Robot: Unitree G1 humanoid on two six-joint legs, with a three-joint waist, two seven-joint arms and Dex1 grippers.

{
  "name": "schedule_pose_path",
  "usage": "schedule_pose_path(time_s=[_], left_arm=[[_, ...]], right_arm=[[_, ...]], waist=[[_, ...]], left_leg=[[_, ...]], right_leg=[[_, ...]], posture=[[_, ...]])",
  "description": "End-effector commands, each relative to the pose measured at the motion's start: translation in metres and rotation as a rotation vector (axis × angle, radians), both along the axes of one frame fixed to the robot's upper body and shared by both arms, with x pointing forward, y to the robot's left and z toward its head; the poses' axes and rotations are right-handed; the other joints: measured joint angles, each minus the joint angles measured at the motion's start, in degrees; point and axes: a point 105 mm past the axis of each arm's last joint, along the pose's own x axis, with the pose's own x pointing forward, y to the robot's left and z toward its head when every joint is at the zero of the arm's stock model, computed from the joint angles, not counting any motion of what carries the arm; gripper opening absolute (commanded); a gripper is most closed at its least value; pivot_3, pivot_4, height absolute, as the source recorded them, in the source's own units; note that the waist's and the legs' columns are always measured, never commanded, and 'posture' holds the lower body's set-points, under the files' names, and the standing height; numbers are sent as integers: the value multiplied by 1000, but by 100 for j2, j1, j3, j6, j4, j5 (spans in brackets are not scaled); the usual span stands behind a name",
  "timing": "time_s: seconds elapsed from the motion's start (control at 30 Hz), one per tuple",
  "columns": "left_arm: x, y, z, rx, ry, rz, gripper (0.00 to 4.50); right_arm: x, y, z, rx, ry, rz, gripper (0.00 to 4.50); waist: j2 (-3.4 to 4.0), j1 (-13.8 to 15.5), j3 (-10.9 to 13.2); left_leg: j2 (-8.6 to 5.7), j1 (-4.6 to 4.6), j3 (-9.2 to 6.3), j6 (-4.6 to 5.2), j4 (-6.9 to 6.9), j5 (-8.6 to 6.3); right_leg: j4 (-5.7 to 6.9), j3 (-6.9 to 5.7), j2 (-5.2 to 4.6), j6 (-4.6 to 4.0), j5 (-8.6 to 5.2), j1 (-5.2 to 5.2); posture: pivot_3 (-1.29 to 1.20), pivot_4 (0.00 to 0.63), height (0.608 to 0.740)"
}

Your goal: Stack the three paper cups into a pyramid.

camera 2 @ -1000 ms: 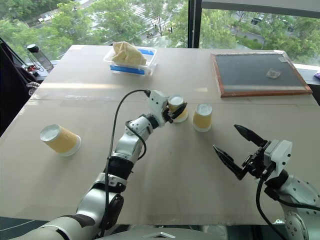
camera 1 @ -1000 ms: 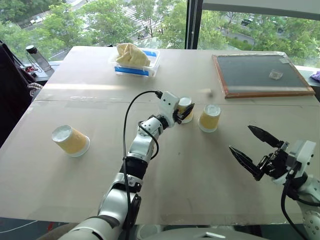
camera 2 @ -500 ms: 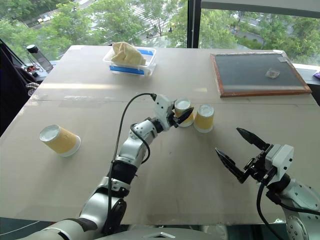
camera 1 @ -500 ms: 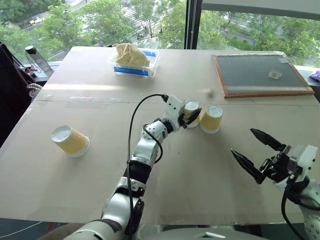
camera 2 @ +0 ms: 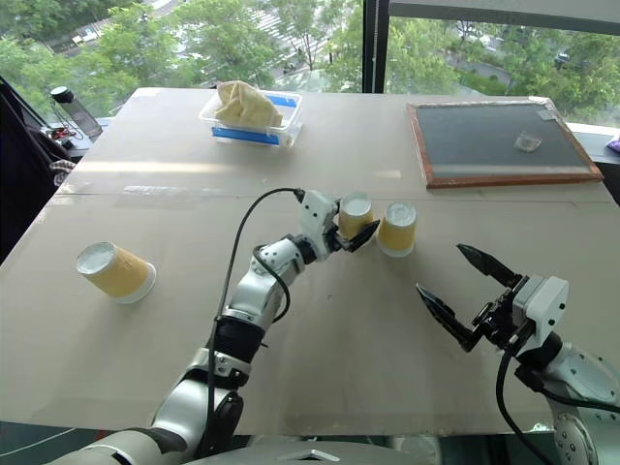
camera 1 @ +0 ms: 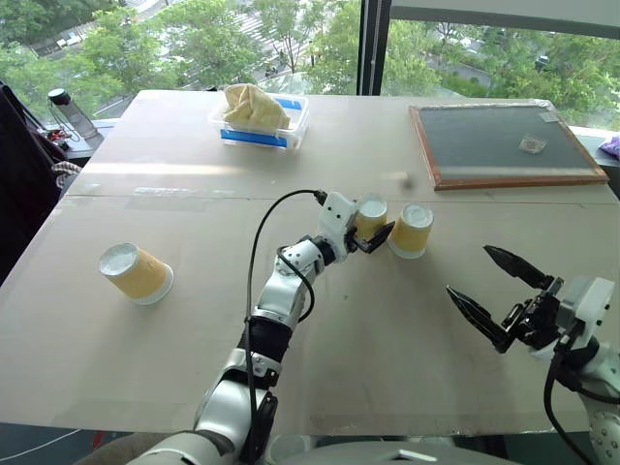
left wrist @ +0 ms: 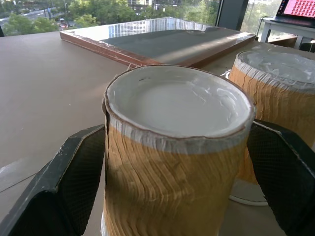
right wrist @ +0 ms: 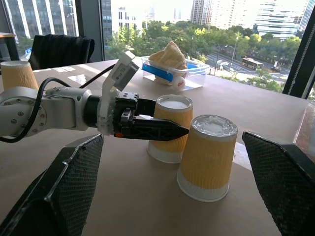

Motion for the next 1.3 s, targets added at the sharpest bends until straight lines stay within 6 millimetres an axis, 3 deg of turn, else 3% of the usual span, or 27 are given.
schedule_pose_path(time_s=[0.03, 0.33, 0.57, 0.8, 0.93, 1.1, 1.3], left_arm=[[-3, -1, 17, -25, -54, -11, 4442], [-11, 8, 26, -30, -71, -4, 4442], [-64, 57, 43, -19, -160, 7, 4442], [-105, 114, 42, -7, -203, 320, 4442], [-108, 144, 40, 2, -206, 536, 4442], [-121, 182, 55, 50, -312, 802, 4442], [-136, 230, 43, 70, -263, 1088, 4442]], right_arm=[[0, 0, 4, -4, -19, 5, 4500], [1, 1, 4, -5, -21, 11, 4500], [-4, 4, 2, 6, 0, 92, 4500], [-12, 10, 5, 26, 23, 276, 4500], [-13, 15, 9, 21, 17, 334, 4500], [-16, 29, 21, 41, 7, 444, 4500], [-16, 35, 28, 47, -2, 499, 4500]], waist=[[0, 1, 0], [0, -1, 0], [14, -117, 3], [12, -50, 5], [10, 5, 5], [9, -8, 5], [-5, 19, 5]], left_leg=[[0, 0, -1, 0, 0, 0], [1, 0, 0, 0, 0, 0], [25, 8, -9, 0, -11, 0], [23, 13, 0, 2, -2, -1], [24, 16, 5, 2, 1, -1], [23, 12, 6, 2, 0, -1], [20, 6, 7, 1, -2, -1]], right_leg=[[0, 0, 0, 0, 0, 0], [0, 0, 0, 0, 0, 0], [2, 15, 0, -3, -1, -9], [-1, 24, -15, -19, -12, -3], [2, 15, -7, 1, -27, 0], [2, 8, -1, -6, -24, -1], [-4, 13, -7, -7, -6, -2]], posture=[[0, 150, 740], [0, 150, 740], [0, 150, 740], [0, 150, 740], [0, 150, 740], [0, 150, 740], [0, 150, 740]])
